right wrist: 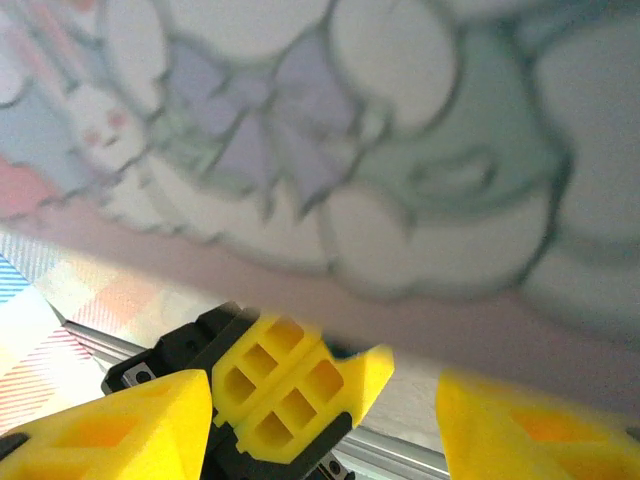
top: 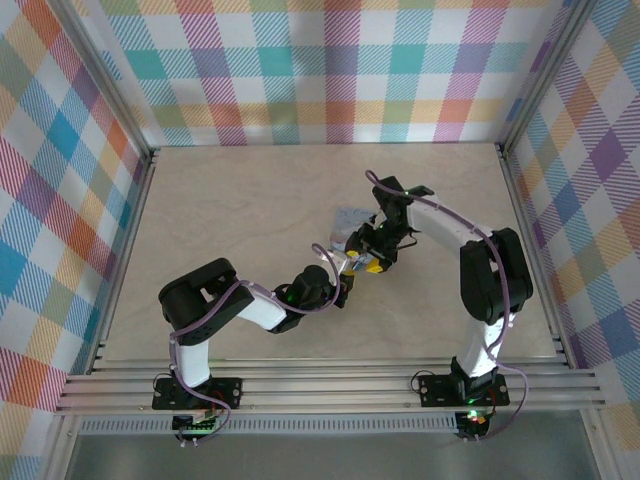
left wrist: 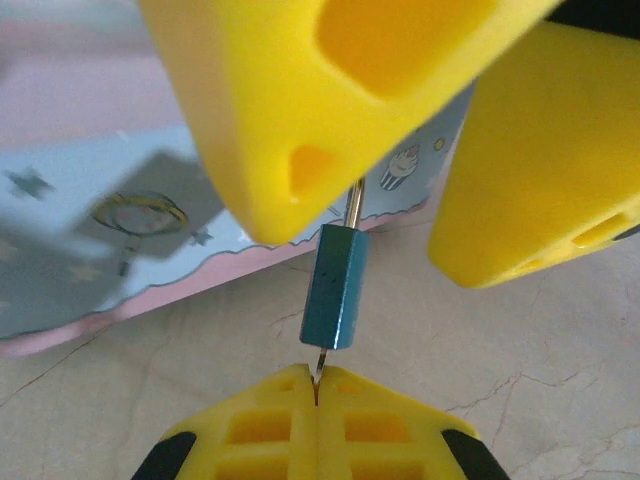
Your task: Unlock the padlock with the key
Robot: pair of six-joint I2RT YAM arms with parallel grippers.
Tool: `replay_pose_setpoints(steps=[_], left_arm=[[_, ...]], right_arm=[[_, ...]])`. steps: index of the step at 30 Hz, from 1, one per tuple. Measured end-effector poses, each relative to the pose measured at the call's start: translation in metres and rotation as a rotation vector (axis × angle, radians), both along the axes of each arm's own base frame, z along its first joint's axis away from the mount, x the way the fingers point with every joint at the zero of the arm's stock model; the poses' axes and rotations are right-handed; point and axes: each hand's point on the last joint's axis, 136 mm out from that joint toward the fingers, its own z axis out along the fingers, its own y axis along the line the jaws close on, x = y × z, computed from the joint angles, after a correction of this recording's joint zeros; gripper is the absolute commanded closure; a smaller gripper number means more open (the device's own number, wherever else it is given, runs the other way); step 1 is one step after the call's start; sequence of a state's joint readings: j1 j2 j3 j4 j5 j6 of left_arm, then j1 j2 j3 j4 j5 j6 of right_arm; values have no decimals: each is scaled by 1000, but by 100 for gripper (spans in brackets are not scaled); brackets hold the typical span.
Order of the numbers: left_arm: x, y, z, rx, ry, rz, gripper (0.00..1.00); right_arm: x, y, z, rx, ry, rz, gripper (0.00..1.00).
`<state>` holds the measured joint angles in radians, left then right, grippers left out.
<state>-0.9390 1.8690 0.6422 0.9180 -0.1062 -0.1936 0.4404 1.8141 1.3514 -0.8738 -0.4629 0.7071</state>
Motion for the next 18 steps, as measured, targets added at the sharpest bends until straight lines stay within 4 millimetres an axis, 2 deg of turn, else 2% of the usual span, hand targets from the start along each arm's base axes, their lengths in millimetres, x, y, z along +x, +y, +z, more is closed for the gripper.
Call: replay_pose_setpoints(steps=[7, 18], left_arm=[[0, 0, 0, 2, 0, -1, 100], [-2, -2, -4, 25, -3, -24, 100]], right_arm=[[-4, -2, 5, 10, -46, -55, 39], [-14, -8, -14, -5, -44, -169, 46]])
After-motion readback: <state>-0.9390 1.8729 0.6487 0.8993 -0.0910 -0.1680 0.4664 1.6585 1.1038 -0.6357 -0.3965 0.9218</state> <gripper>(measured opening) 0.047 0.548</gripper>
